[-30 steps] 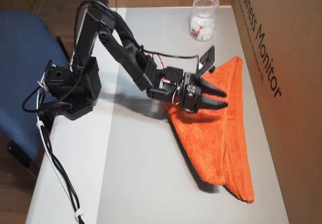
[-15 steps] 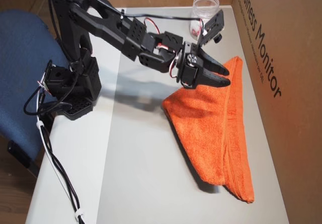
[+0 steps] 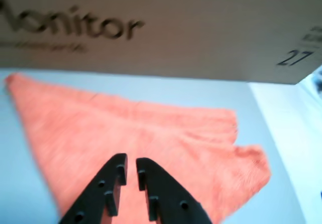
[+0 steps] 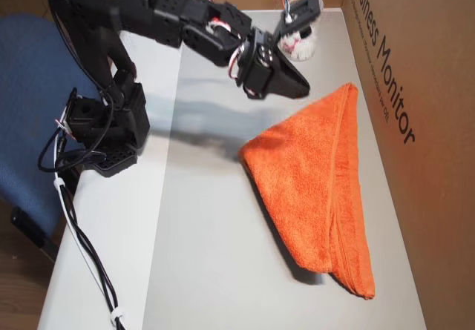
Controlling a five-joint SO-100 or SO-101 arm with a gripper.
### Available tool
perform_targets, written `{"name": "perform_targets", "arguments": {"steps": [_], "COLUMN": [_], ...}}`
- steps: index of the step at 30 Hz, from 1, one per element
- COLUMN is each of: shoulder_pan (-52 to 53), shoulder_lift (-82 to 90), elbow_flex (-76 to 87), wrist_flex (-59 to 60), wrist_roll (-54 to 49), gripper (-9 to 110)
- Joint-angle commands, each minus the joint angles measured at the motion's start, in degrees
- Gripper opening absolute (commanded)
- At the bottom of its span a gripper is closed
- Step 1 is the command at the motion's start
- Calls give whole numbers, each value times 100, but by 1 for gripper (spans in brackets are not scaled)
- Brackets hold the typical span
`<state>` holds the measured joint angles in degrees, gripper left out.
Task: Fold the blanket.
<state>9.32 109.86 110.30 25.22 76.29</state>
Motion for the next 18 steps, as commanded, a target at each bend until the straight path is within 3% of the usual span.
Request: {"name": "perform_targets", "arguments": {"steps": [1, 7, 18], "shoulder_pan": [-149, -352, -413], "shoulder_lift": [624, 1318, 3094], "elbow_flex": [-44, 316, 2294], "wrist_flex": [923, 1969, 1986], "wrist_roll": [26, 35, -62], "gripper": [0, 0, 0]}}
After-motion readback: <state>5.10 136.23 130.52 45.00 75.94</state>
